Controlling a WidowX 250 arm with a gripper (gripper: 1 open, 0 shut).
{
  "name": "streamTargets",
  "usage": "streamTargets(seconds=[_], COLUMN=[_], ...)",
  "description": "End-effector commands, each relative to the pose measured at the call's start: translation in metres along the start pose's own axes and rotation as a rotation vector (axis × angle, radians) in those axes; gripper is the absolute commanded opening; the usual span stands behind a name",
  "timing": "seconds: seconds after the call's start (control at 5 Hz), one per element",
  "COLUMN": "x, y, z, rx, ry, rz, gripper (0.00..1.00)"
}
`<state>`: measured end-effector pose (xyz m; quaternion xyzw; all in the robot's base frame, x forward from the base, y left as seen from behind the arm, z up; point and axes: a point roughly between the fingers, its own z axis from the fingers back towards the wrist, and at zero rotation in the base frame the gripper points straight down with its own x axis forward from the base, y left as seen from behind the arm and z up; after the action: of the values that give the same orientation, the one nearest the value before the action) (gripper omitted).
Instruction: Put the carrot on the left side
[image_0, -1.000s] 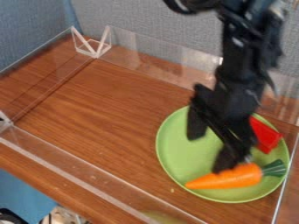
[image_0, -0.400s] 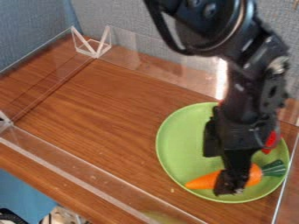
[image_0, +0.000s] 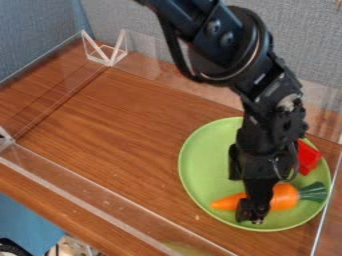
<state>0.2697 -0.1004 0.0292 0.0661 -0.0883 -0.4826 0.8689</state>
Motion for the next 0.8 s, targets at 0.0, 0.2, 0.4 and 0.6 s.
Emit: streamTargets(seconds=[0.0,0.2,0.4,0.6], x=[0.007,0.006,0.004,0.005], y=[-0.001,0.007,0.012,0.008], z=[-0.006,-0.007,-0.008,-0.008], rx=[0.014,-0.003,-0.025,-0.052], ry=[-0.025,-0.034,-0.037,-0.04], rz=[-0.009,-0.023,-0.036,-0.065], gripper=[1.0,1.0,1.0,0.0])
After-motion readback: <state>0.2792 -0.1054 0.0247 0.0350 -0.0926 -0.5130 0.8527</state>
